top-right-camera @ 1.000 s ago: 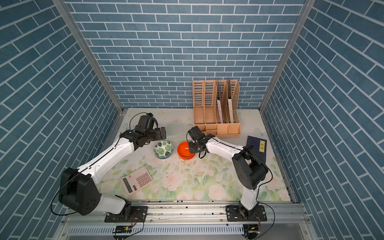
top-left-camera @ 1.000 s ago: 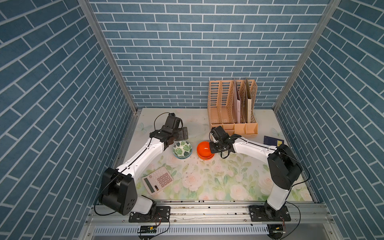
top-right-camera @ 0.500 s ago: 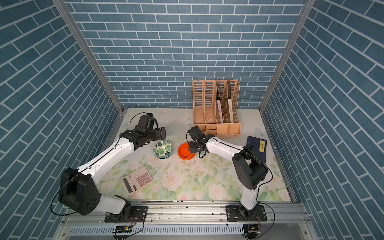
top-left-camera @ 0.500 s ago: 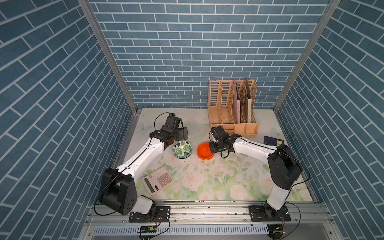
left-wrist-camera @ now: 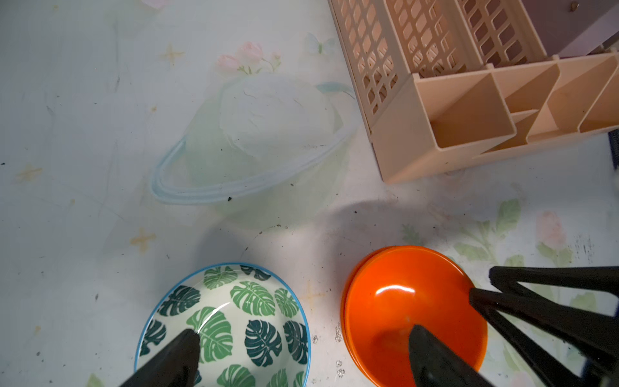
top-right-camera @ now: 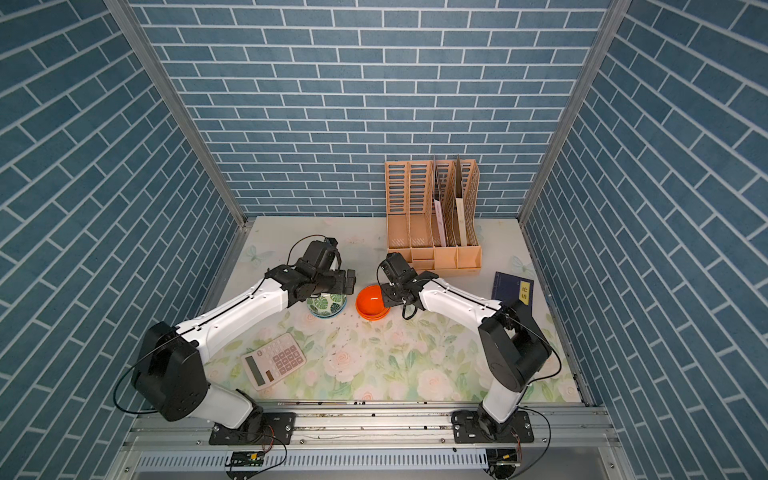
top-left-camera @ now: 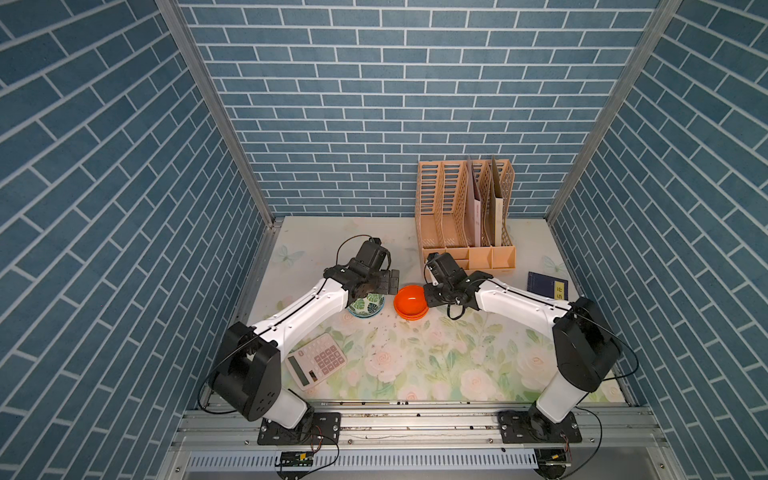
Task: Stack the bowls
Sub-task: Place the bowl on the bowl.
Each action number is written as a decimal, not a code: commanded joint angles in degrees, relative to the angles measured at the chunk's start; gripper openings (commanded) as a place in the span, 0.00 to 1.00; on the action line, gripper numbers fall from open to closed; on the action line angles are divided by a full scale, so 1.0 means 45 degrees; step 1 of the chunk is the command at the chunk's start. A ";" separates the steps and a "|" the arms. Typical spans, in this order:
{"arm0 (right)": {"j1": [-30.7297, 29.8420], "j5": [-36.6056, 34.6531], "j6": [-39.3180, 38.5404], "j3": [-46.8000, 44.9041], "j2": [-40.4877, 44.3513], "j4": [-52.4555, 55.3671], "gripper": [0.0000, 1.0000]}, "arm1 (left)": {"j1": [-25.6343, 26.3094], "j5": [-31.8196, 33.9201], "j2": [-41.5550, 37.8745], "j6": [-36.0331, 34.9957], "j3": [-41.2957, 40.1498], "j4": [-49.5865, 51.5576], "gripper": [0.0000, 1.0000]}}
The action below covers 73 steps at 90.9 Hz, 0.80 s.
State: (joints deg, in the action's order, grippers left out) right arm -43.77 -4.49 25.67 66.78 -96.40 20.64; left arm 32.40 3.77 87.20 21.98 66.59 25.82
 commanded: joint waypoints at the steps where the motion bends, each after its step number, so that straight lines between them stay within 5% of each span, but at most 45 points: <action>1: 0.0030 -0.0167 0.0253 -0.0421 0.0300 -0.0504 0.23 | 0.0057 -0.0036 0.0125 -0.0135 0.0205 -0.0026 0.99; 31: 0.0019 0.0325 0.0369 -0.0608 -0.0093 -0.1242 0.11 | 0.0164 0.0383 0.0154 -0.0177 0.0496 0.0252 0.99; 50: 0.0058 0.0106 0.0350 -0.0603 -0.0035 -0.1116 0.11 | 0.0163 0.0506 0.0195 -0.0179 0.0532 0.0277 0.99; 73: 0.0058 0.0150 0.0317 -0.0546 0.0272 -0.1313 0.23 | 0.0164 0.0505 0.0318 -0.0185 0.0646 0.0238 1.00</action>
State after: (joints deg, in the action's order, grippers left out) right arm -43.70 -3.73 26.72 64.12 -96.03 15.16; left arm 32.84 5.13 87.55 21.78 67.70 26.17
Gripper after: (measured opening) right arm 0.229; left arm 0.995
